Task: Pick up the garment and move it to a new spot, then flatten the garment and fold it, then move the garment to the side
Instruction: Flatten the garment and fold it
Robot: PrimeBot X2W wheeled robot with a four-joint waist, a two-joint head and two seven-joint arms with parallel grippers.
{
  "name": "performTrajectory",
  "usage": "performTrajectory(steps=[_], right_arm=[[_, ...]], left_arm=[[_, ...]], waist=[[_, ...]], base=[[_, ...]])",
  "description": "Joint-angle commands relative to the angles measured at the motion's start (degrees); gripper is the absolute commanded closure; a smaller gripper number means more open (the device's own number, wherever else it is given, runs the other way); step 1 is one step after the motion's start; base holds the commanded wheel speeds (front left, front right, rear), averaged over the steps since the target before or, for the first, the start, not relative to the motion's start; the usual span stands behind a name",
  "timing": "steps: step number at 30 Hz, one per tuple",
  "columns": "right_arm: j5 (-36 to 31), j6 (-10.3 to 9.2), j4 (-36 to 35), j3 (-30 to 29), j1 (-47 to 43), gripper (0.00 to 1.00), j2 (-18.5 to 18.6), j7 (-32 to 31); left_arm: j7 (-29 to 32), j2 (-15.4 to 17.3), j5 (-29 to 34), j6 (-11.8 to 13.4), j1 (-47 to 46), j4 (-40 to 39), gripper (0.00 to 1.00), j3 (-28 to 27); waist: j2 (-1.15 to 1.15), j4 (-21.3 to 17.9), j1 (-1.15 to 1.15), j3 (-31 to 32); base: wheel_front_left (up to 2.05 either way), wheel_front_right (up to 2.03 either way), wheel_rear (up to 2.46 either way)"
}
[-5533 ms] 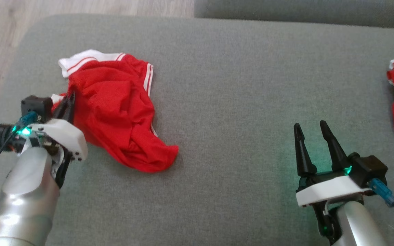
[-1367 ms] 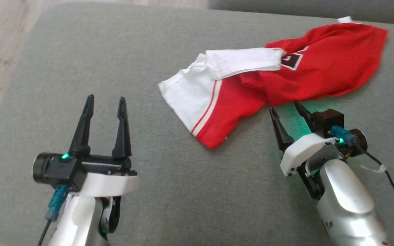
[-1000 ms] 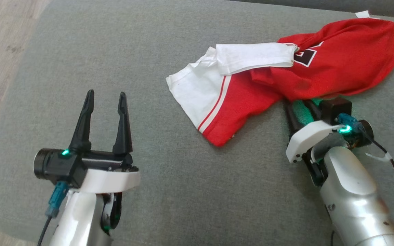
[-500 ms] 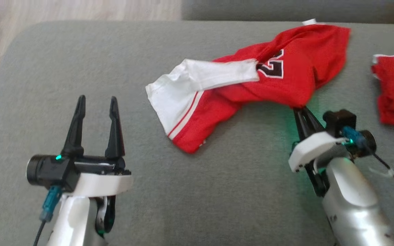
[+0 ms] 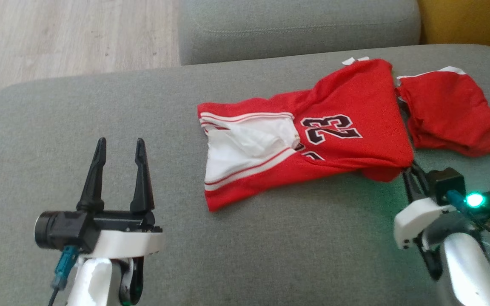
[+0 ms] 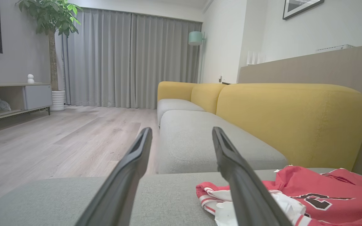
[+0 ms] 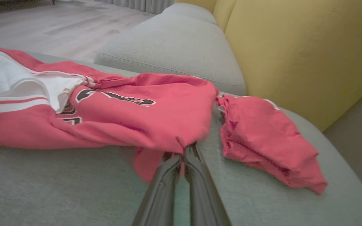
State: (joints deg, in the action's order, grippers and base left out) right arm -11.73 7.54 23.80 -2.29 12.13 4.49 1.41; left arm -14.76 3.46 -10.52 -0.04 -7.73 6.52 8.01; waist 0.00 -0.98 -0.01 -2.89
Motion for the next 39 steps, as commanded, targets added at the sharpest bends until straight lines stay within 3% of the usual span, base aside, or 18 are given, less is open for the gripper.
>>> performTrajectory(steps=[1, 2, 10, 15, 25, 39], right_arm=[[-1.9, -0.05, -4.4, 0.8, 0.9, 0.5, 1.4, -0.9], [-3.1, -0.05, -6.4, 0.7, 0.2, 0.0, 1.8, -1.6], [-6.4, -0.05, -18.2, 2.5, -2.4, 0.0, 0.6, -0.1], [0.3, -0.05, -19.5, 4.8, -4.2, 0.0, -1.2, 1.3], [12.2, -0.05, -14.3, 11.2, -1.2, 0.0, -1.6, 2.3], [11.7, -0.05, 7.5, 19.7, 12.9, 0.0, 0.1, -1.9]], left_arm=[[-0.2, 0.1, 0.7, -0.3, -1.3, -1.9, 0.0, -2.0], [-0.2, 0.1, 0.8, -0.3, -1.3, -1.9, 0.0, -2.0], [-0.2, -0.1, 0.9, -0.8, -1.6, -1.7, 0.0, -1.9], [-0.2, -0.2, 1.2, -1.1, -2.0, -1.5, 0.0, -1.8], [-0.2, -0.4, 1.5, -1.7, -3.9, -1.1, 0.0, -0.3], [-0.2, -0.5, 0.6, -1.9, -6.2, 0.0, 0.0, 2.0]], waist=[[0.0, -0.2, 0.01, 0.2], [0.0, -0.2, 0.01, 0.3], [0.0, 0.1, 0.01, 0.1], [0.0, 0.5, 0.01, -0.3], [0.0, 5.0, 0.01, -4.0], [0.0, 13.5, 0.01, -8.3]], base=[[0.0, 0.0, 0.0], [0.0, 0.0, 0.0], [0.0, 0.0, 0.0], [0.0, 0.0, 0.0], [0.0, 0.0, 0.0], [0.0, 0.0, 0.0]])
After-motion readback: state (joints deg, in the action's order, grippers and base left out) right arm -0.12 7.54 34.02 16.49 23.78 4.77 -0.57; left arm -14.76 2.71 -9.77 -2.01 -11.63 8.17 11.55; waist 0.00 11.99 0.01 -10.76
